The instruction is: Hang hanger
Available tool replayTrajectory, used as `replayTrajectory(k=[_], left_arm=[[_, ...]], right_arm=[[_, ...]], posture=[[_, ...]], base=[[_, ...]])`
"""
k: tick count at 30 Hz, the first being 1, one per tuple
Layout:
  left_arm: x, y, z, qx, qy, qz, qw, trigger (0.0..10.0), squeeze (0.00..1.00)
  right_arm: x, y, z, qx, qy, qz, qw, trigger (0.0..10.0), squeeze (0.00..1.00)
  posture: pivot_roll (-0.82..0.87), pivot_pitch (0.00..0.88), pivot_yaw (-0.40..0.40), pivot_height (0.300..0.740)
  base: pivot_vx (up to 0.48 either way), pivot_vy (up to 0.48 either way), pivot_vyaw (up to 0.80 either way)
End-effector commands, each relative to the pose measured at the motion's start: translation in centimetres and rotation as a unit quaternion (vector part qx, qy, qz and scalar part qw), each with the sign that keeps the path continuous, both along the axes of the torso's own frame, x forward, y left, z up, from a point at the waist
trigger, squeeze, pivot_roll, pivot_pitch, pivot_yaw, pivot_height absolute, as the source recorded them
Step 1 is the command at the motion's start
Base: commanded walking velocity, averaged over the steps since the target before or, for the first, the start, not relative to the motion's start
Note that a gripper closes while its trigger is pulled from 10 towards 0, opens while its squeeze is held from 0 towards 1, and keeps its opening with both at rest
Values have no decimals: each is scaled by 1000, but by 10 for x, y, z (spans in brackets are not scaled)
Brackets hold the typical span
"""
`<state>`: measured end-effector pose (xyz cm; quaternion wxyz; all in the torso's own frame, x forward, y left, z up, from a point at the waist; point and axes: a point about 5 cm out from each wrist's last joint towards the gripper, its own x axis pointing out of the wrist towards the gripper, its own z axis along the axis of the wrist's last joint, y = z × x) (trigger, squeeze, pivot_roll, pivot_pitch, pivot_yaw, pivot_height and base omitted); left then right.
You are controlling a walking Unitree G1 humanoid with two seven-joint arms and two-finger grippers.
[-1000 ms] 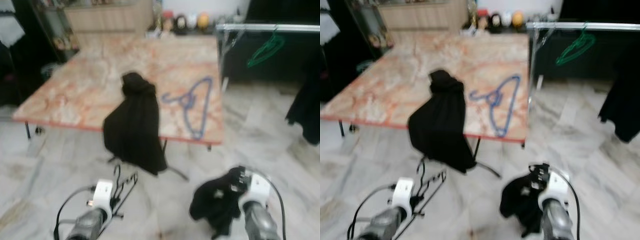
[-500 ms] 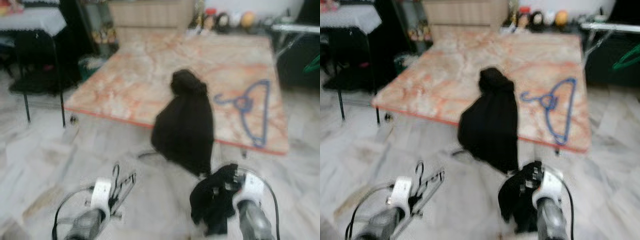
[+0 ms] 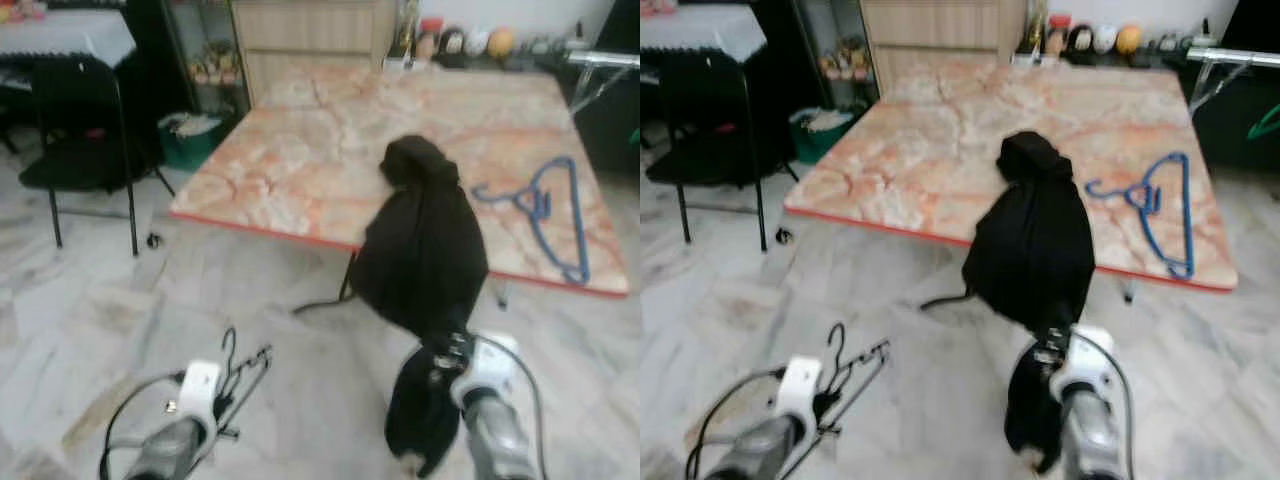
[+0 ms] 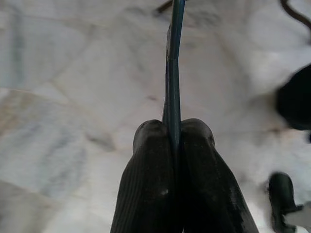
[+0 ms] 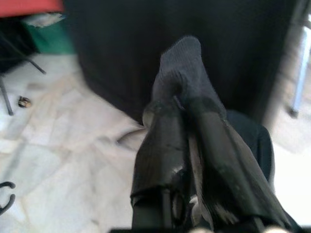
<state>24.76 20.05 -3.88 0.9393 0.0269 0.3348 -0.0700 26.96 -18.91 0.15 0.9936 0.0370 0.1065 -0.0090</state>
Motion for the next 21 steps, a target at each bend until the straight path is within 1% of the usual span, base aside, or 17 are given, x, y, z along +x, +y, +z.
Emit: replayTrajectory(k=[1,3,6,8,9,10,12,13,14,15,16,21], left_arm=[[3,-5,2,1,-12,-8,1000,10000,0],[4,-6,3,0,-15,-10,1000,10000,0],[4,-6,3,1,-16,-12,1000,10000,0],[4,-6,3,-2,-18,-10,1000,10000,0],[5,-7,3,-3,-19,-9,1000,10000,0],[5,-7,3,-3,-19,-9,1000,10000,0],[5,-7,3,-3,-19,-10,1000,10000,0],[5,-8,3,-3,-19,-10,1000,10000,0],[5,-8,3,-4,-20,-11,1000,10000,0],[5,-8,3,-4,-20,-11,1000,10000,0],[5,-9,3,-5,-21,-11,1000,10000,0],[5,-11,3,-5,-22,-14,1000,10000,0]], right_arm=[[0,-2,11,-42,-46,17,998,10000,0],[-3,-2,15,-49,-63,14,997,10000,0],[-5,-6,26,-58,-101,3,993,10000,0],[-4,-6,33,-60,-119,0,991,10000,0],[-2,-5,42,-66,-140,2,988,10000,0],[-2,-5,42,-66,-140,2,988,10000,0],[0,-4,52,-69,-159,3,985,10000,0],[3,-4,59,-73,-172,4,982,10000,0],[7,-3,71,-78,-192,4,978,10000,0],[7,-3,71,-78,-192,4,978,10000,0],[13,-2,85,-84,-214,4,973,10000,0],[31,2,123,-98,-258,9,961,10000,0]], posture=[[1,0,62,740],[-3,0,63,740],[-9,0,66,740],[-10,0,66,740],[-13,0,66,740],[-13,0,66,740],[-13,0,65,740],[-12,0,64,740],[-12,0,64,740],[-12,0,64,740],[-13,0,65,740],[-21,0,71,740]], base=[[0,0,0],[0,0,0],[0,0,0],[0,0,0],[0,0,0],[0,0,0],[0,0,0],[0,0,0],[0,0,0],[0,0,0],[0,0,0],[0,0,0]])
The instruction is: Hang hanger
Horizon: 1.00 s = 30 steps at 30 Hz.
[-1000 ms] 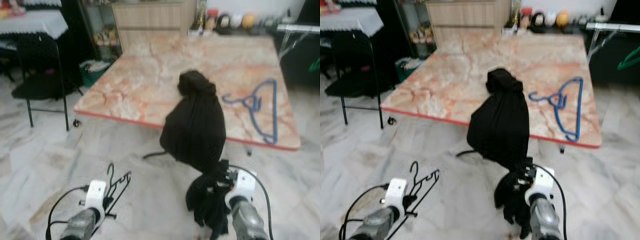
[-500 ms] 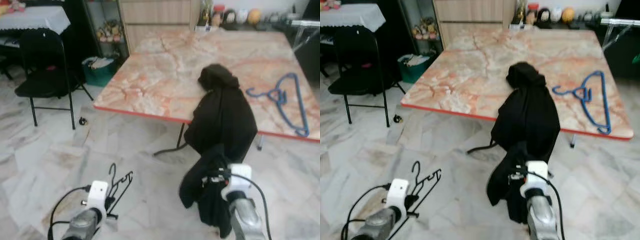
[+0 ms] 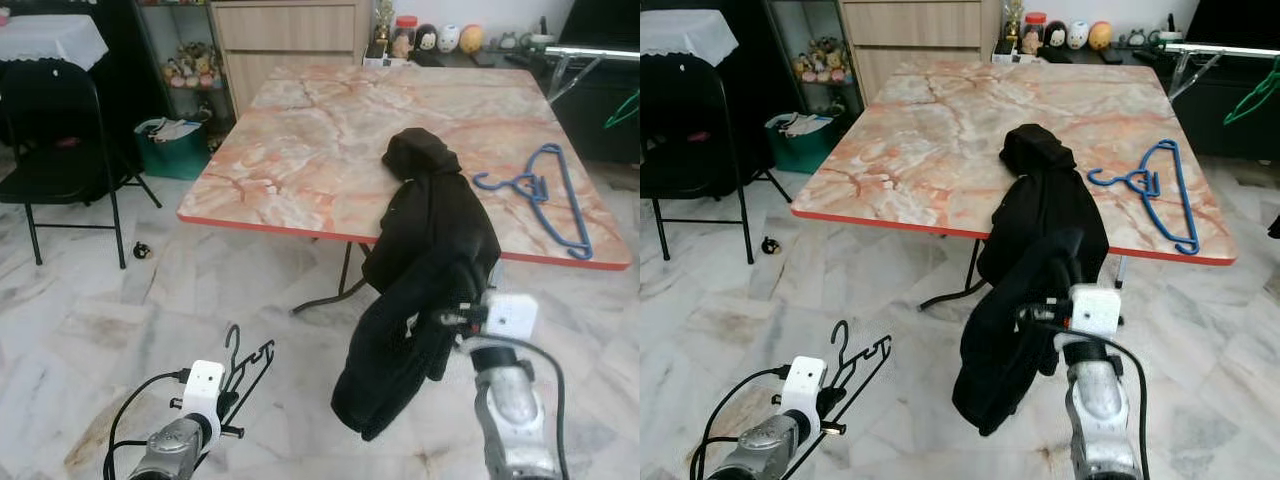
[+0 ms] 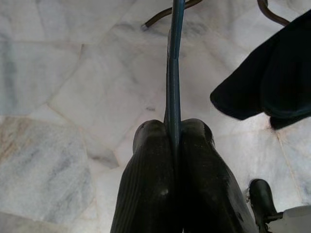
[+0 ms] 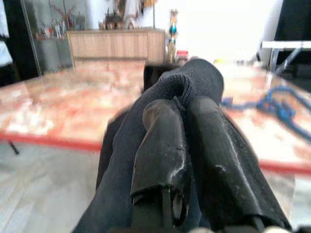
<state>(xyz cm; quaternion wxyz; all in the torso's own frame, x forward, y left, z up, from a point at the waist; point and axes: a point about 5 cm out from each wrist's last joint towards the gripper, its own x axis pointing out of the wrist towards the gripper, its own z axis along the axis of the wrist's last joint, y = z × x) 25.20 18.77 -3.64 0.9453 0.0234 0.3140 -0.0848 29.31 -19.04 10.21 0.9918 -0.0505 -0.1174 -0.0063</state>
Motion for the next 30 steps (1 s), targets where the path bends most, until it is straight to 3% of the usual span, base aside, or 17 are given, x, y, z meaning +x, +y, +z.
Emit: replayTrajectory(k=[1,6,10,15,19,27,30], left_arm=[[0,1,1,4,-1,-1,1000,10000,0],[1,-1,1,-1,-3,-8,1000,10000,0],[2,-1,2,-3,-5,-8,1000,10000,0],[7,-4,6,-5,-14,-11,1000,10000,0],[9,-5,7,-8,-19,-12,1000,10000,0],[9,-6,8,-11,-23,-11,1000,10000,0],[10,-5,8,-11,-26,-11,1000,10000,0]], right_arm=[[8,4,24,-13,-38,8,999,10000,0],[29,11,45,-20,-54,13,998,10000,0],[36,15,54,-16,-61,17,998,10000,0],[50,27,86,-19,-94,31,995,10000,0],[58,37,97,-24,-106,41,993,10000,0],[60,46,103,-16,-112,52,992,10000,0],[53,49,103,-53,-137,59,987,10000,0]], posture=[[-21,0,72,740],[-19,0,68,740],[-12,0,66,740],[-13,0,68,740],[-13,0,68,740],[-5,0,67,740],[2,0,64,740]], base=[[0,0,0],[0,0,0],[0,0,0],[0,0,0],[0,0,0],[0,0,0],[0,0,0]])
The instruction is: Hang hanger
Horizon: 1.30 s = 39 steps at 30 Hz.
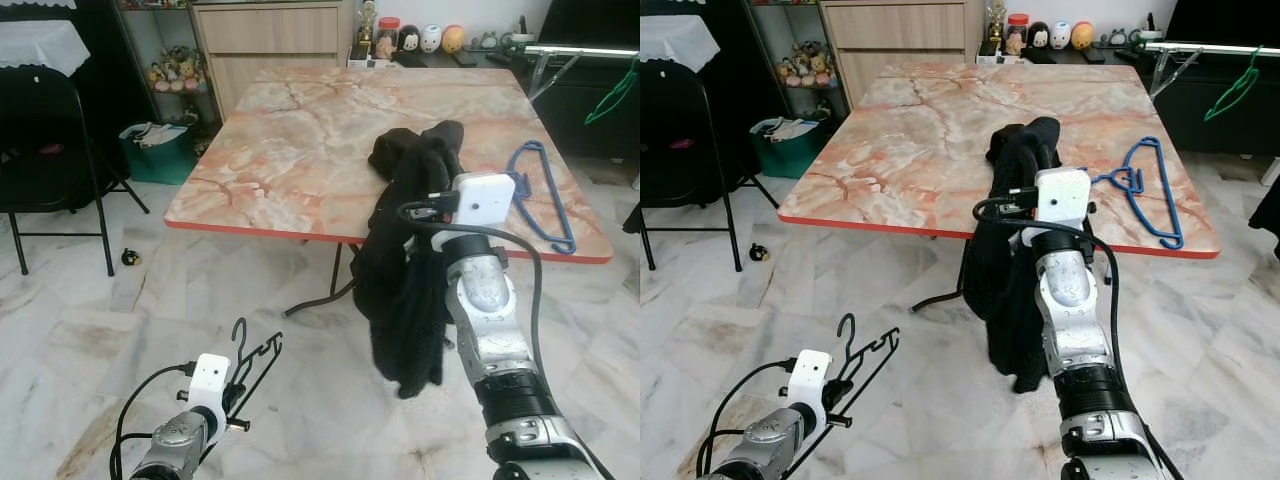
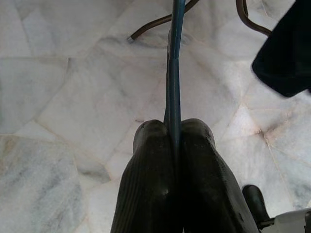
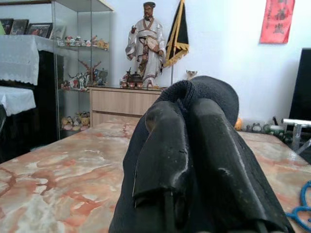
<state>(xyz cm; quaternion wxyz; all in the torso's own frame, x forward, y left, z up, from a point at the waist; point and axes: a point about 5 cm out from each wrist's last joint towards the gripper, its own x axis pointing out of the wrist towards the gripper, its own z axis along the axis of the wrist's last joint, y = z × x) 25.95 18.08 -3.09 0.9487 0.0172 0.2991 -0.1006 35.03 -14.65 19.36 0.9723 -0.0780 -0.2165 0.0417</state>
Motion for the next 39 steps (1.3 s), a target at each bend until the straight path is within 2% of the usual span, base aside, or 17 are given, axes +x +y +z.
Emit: replayTrajectory(k=[1,5,11,15,20,39], left_arm=[[2,2,3,1,-12,2,1000,10000,0],[2,3,4,0,-15,6,1000,10000,0],[3,3,4,-1,-15,5,1000,10000,0],[5,3,5,-3,-17,6,1000,10000,0],[5,3,6,-3,-18,6,1000,10000,0],[6,1,6,-6,-19,5,1000,10000,0]], right_arm=[[-4,5,12,-17,-40,10,999,10000,0],[-21,6,2,-24,-46,16,999,10000,0],[-32,2,-3,-19,-45,3,999,10000,0],[-39,-4,2,-20,-55,-15,998,10000,0],[-38,-4,8,-21,-60,-13,998,10000,0],[-33,-1,27,-21,-76,-12,997,10000,0]], posture=[[2,0,64,740],[-2,0,64,740],[-8,0,69,740],[-14,0,72,740],[-14,0,72,740],[-12,0,70,740]], base=[[0,0,0],[0,0,0],[0,0,0],[0,0,0],[0,0,0],[310,0,0]])
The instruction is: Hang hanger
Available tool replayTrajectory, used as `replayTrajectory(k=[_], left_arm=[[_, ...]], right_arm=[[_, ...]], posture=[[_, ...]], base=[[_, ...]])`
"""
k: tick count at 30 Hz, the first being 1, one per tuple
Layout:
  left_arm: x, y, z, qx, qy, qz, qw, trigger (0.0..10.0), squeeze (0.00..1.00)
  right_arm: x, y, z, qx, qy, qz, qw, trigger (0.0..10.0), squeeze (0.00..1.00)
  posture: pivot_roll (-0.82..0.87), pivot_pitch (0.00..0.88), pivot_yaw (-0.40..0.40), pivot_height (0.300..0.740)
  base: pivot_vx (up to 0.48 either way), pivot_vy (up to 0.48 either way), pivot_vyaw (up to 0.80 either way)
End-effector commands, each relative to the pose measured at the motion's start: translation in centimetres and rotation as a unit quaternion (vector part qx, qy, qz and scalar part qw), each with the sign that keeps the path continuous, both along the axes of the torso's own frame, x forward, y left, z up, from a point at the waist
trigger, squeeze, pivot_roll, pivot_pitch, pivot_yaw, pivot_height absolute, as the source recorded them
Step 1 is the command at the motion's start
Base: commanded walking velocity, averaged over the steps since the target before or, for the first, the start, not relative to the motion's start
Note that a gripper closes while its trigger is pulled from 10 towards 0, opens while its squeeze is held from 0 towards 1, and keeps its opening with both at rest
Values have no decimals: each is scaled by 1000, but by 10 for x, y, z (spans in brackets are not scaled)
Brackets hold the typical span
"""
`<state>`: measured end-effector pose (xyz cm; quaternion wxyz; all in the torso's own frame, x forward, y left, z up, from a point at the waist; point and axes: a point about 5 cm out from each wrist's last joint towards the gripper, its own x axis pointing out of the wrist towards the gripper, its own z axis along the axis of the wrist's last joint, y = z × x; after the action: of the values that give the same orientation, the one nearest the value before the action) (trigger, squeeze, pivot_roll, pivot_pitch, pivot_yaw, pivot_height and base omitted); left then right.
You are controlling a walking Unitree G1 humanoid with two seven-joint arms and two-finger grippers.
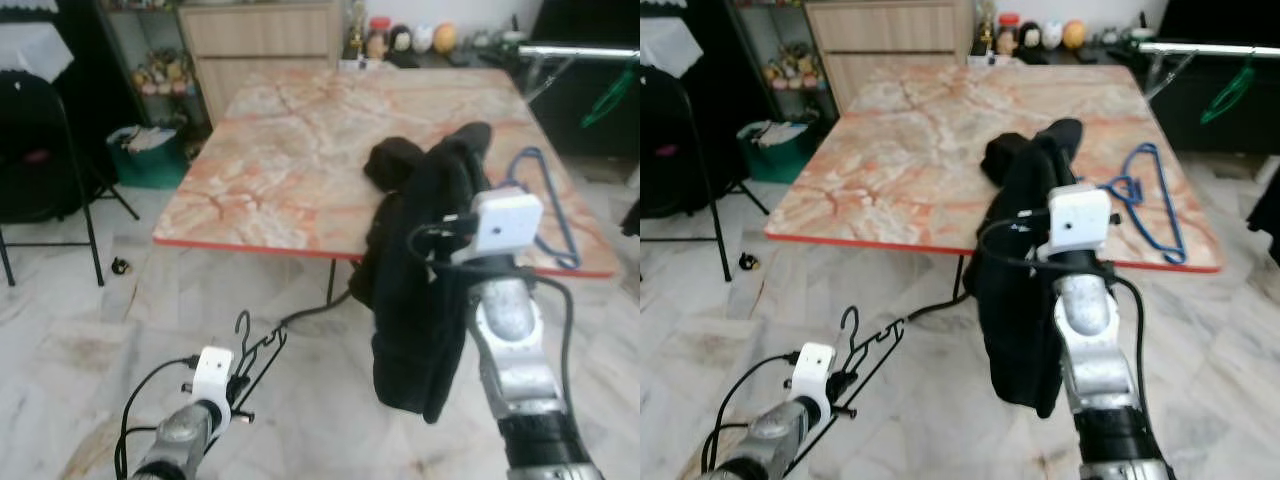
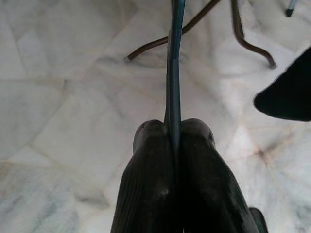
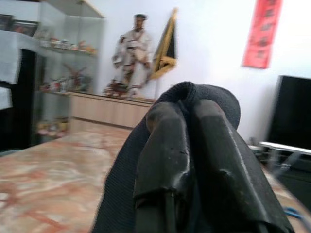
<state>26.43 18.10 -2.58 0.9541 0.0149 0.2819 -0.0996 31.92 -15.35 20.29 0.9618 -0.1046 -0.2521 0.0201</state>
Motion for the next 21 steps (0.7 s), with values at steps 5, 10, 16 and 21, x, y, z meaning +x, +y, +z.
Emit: replayTrajectory(k=[5,10,16,21], left_arm=[[1,0,1,-3,-1,3,1000,10000,0],[0,0,0,-3,-1,3,1000,10000,0],[0,0,0,-4,1,4,1000,10000,0],[0,-1,0,-4,1,4,1000,10000,0]], right_arm=[[-1,7,25,-1,-47,13,999,10000,0],[-1,9,34,-1,-60,18,998,10000,0],[2,11,47,2,-77,22,997,10000,0],[8,9,60,1,-90,24,996,10000,0]], posture=[[-14,0,69,740],[-13,0,68,740],[-16,0,68,740],[-17,0,66,740]], base=[[278,0,0],[281,0,0],[281,0,0],[280,0,0]])
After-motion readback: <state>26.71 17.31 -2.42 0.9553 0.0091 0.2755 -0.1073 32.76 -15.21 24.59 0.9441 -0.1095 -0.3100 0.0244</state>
